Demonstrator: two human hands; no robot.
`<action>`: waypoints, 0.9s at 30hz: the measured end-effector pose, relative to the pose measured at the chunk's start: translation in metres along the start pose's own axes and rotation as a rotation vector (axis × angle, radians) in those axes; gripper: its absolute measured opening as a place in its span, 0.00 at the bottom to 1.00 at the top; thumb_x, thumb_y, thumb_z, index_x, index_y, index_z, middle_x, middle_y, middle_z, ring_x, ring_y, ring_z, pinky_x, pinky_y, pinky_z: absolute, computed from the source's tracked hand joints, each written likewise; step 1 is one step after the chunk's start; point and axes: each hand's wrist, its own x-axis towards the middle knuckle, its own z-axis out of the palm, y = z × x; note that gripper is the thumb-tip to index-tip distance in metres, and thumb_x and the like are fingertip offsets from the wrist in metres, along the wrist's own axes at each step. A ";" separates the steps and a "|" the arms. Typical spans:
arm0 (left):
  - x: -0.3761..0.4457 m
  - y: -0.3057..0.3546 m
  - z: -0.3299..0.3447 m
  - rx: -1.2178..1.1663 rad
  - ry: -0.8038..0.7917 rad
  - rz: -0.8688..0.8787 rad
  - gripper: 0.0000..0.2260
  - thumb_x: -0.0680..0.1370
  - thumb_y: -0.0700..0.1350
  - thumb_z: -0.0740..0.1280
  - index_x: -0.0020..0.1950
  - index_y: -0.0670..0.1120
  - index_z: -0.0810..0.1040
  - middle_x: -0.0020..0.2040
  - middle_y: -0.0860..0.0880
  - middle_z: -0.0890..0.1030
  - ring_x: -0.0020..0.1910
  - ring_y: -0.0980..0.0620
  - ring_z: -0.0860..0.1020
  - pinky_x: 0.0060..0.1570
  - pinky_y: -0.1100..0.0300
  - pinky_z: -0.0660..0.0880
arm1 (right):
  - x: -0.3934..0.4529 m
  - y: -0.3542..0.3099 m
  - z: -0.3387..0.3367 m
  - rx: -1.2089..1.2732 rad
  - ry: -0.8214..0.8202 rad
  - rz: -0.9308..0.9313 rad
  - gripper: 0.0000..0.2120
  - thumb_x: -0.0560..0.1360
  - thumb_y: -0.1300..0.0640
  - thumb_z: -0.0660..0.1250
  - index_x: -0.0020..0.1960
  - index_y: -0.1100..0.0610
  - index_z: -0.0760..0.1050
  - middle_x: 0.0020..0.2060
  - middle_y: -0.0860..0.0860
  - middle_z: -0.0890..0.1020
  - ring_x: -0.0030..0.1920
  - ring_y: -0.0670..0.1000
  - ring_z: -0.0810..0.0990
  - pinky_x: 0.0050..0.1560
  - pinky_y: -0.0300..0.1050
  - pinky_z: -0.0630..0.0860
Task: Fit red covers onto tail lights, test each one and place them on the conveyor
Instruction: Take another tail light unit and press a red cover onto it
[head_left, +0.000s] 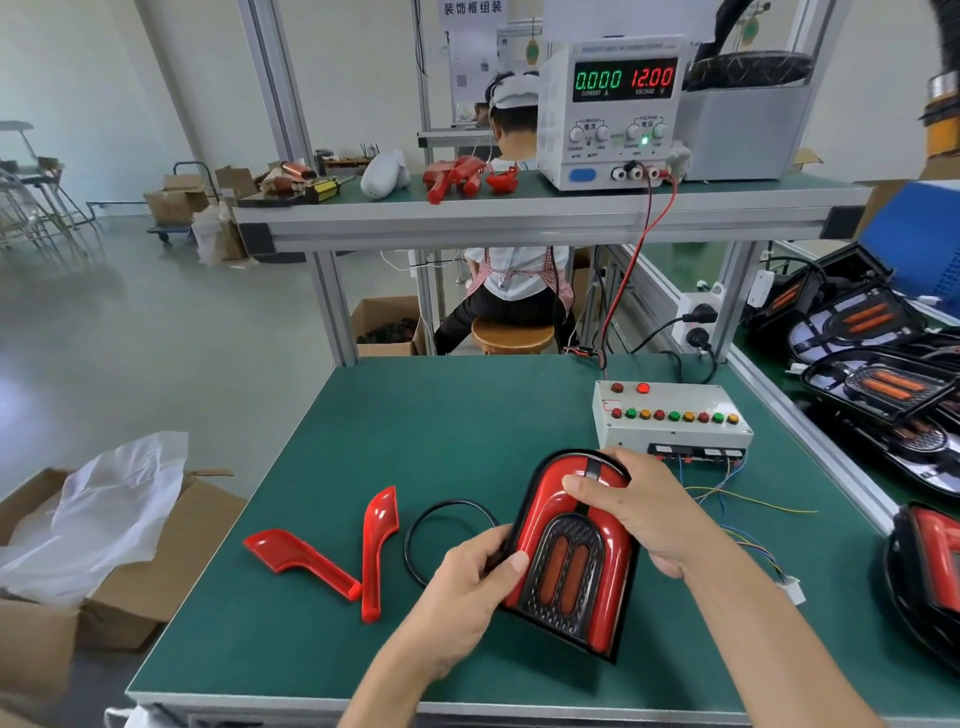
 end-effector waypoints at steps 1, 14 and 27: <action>0.000 0.000 -0.003 -0.013 -0.022 -0.004 0.12 0.85 0.47 0.63 0.68 0.50 0.80 0.61 0.48 0.85 0.63 0.48 0.82 0.65 0.56 0.77 | 0.000 0.000 0.000 0.017 0.001 0.015 0.17 0.70 0.57 0.80 0.55 0.57 0.81 0.46 0.54 0.88 0.47 0.55 0.87 0.49 0.52 0.84; -0.005 0.002 -0.002 -0.076 -0.033 0.012 0.16 0.84 0.47 0.65 0.72 0.51 0.76 0.66 0.47 0.82 0.69 0.47 0.78 0.71 0.50 0.72 | -0.001 -0.002 -0.001 0.108 0.025 0.098 0.18 0.69 0.56 0.80 0.56 0.58 0.81 0.45 0.54 0.88 0.45 0.56 0.88 0.42 0.47 0.83; -0.011 0.006 0.006 -0.007 0.010 0.066 0.23 0.83 0.36 0.65 0.76 0.48 0.66 0.65 0.49 0.82 0.68 0.49 0.78 0.68 0.55 0.74 | -0.009 -0.014 0.000 0.072 0.035 0.118 0.17 0.69 0.56 0.80 0.56 0.58 0.81 0.44 0.54 0.88 0.43 0.55 0.88 0.36 0.43 0.83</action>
